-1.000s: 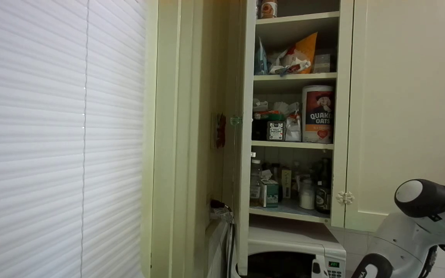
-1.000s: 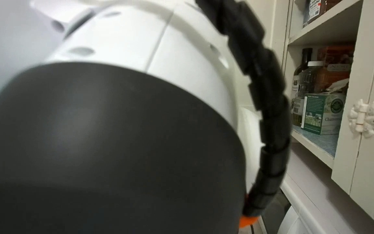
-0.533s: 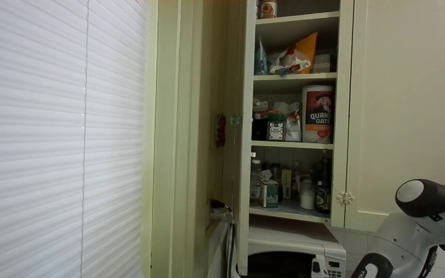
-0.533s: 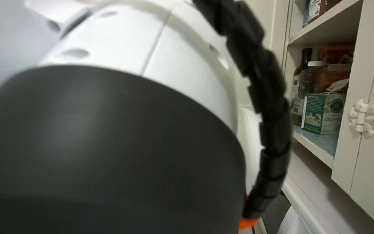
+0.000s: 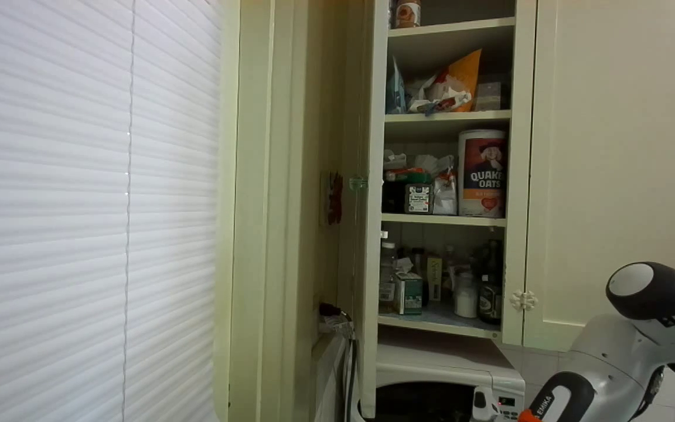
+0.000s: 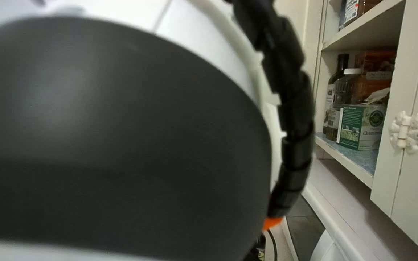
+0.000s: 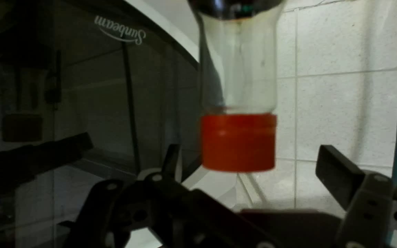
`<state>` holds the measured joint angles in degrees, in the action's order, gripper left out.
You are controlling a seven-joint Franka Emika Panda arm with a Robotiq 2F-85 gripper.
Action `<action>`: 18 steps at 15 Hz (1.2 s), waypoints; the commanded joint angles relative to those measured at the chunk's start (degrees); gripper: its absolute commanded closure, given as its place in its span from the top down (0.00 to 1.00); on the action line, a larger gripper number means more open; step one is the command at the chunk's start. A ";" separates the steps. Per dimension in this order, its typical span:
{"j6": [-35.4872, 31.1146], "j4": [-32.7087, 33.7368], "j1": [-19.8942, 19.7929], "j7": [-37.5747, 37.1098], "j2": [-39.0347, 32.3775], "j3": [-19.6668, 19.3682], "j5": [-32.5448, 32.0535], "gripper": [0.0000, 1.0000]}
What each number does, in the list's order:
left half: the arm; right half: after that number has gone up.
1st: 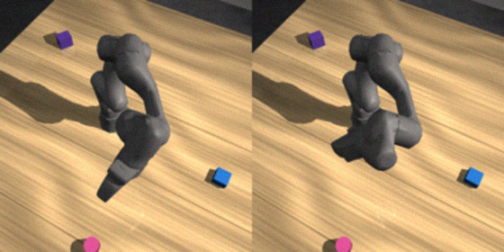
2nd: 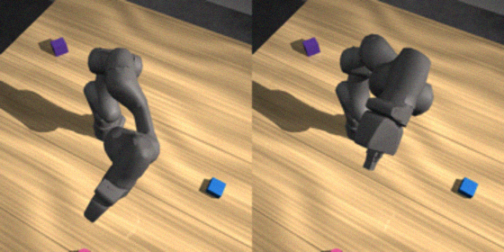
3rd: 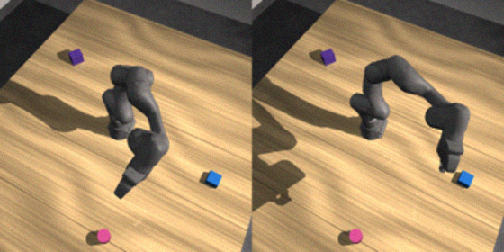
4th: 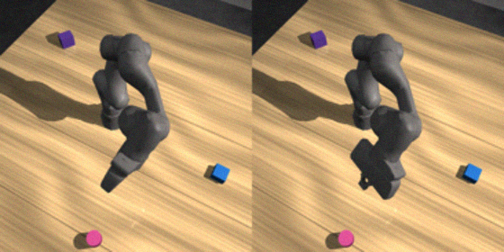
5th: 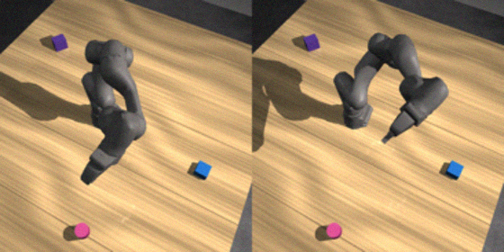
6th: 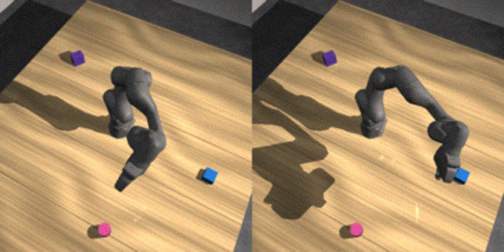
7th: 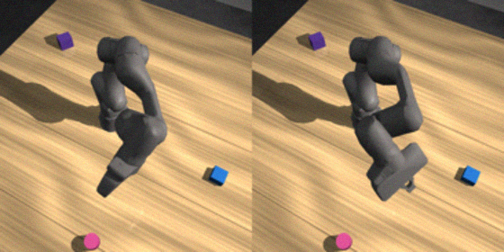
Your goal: Take the soy sauce bottle out of the open cabinet and put it on the countertop.
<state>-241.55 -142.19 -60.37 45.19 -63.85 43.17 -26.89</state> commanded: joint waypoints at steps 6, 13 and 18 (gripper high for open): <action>-0.81 -9.09 -8.60 11.77 7.72 13.12 21.43 1.00; -0.78 -18.50 -4.87 0.03 24.83 14.87 33.65 1.00; 0.19 -16.26 -4.01 7.01 23.76 24.74 50.04 1.00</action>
<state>-241.51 -158.44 -65.63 51.15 -42.93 64.00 14.85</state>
